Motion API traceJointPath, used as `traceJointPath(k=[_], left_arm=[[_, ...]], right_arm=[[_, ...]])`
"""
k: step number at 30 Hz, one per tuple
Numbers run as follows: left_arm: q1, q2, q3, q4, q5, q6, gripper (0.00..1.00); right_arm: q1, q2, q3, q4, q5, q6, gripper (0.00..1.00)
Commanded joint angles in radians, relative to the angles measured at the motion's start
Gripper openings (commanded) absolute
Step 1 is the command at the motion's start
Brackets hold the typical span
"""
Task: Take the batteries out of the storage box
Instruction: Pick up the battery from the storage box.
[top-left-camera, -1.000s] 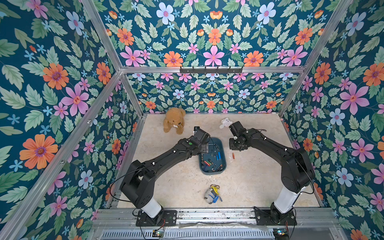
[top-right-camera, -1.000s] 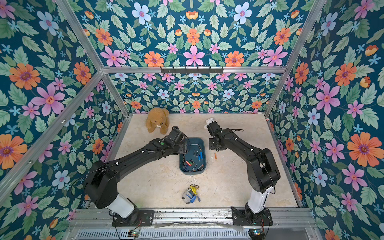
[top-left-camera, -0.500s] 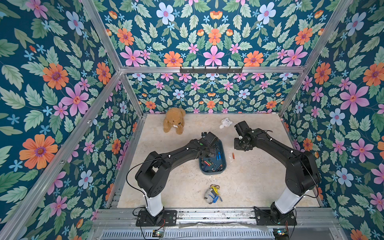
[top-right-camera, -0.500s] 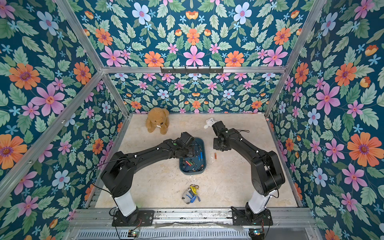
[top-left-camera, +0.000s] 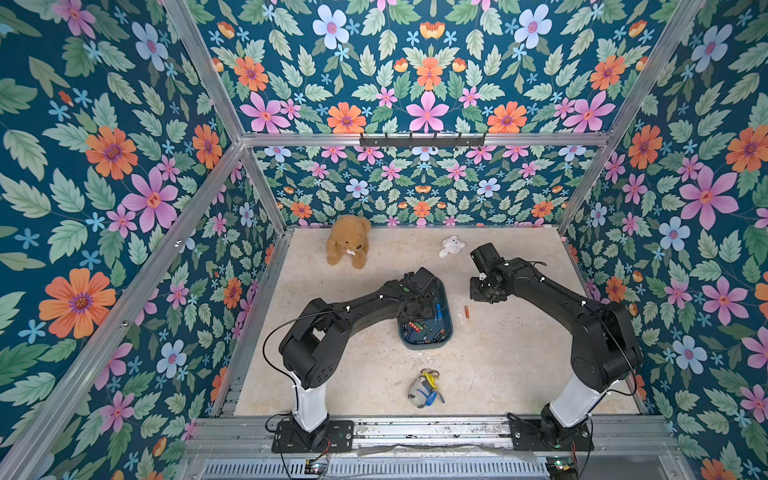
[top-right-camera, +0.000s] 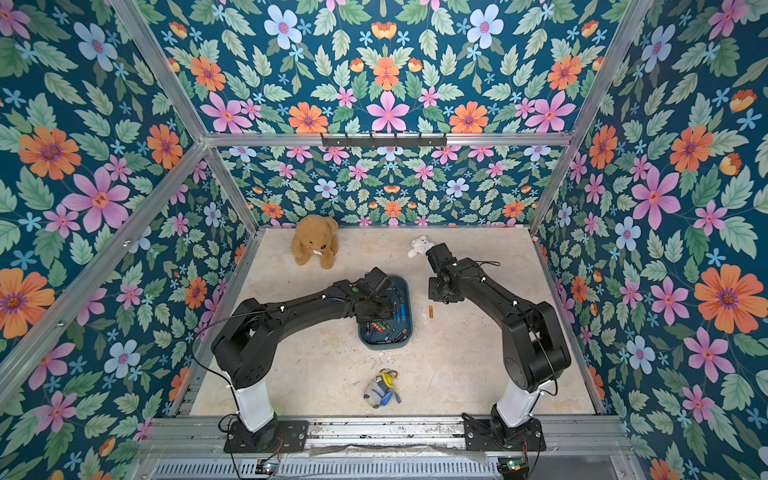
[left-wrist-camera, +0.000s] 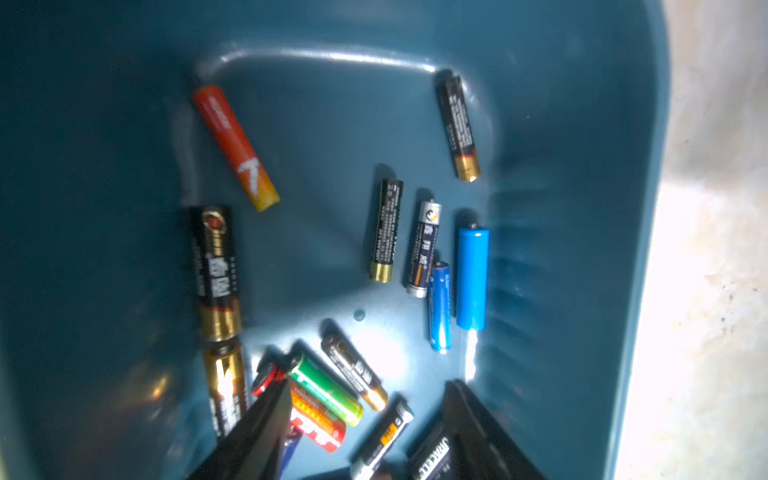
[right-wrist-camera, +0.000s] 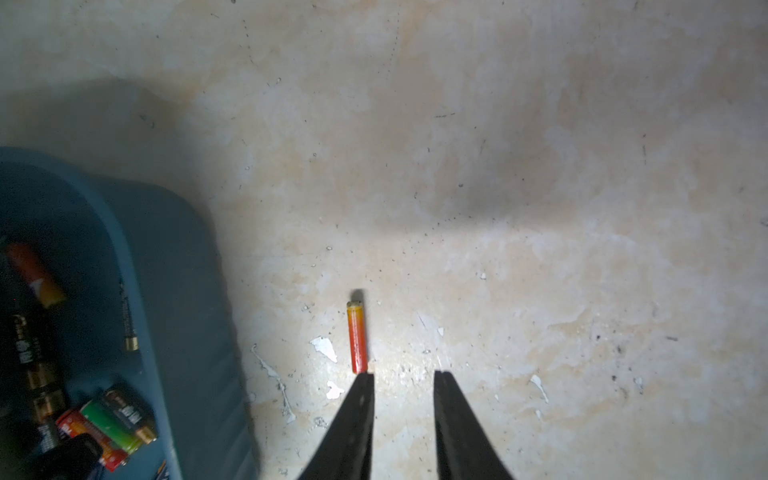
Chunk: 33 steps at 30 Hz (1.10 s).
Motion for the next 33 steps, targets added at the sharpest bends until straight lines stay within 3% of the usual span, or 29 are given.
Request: traceJointPath(k=[1,8,33], left_arm=[[-0.001,0.012,0.012,0.007,0.028,-0.015,0.58],[0.0,0.027,0.016,0.005,0.045,-0.023,0.5],[-0.002,0.085,0.025,0.003,0.044,-0.016,0.41]], right_arm=[[-0.002,-0.012,-0.006,0.003,-0.006,0.001,0.3],[-0.01,-0.018,-0.022,0.011,-0.012,-0.003,0.3],[-0.03,-0.022,-0.028,0.016,-0.023,-0.016,0.3]])
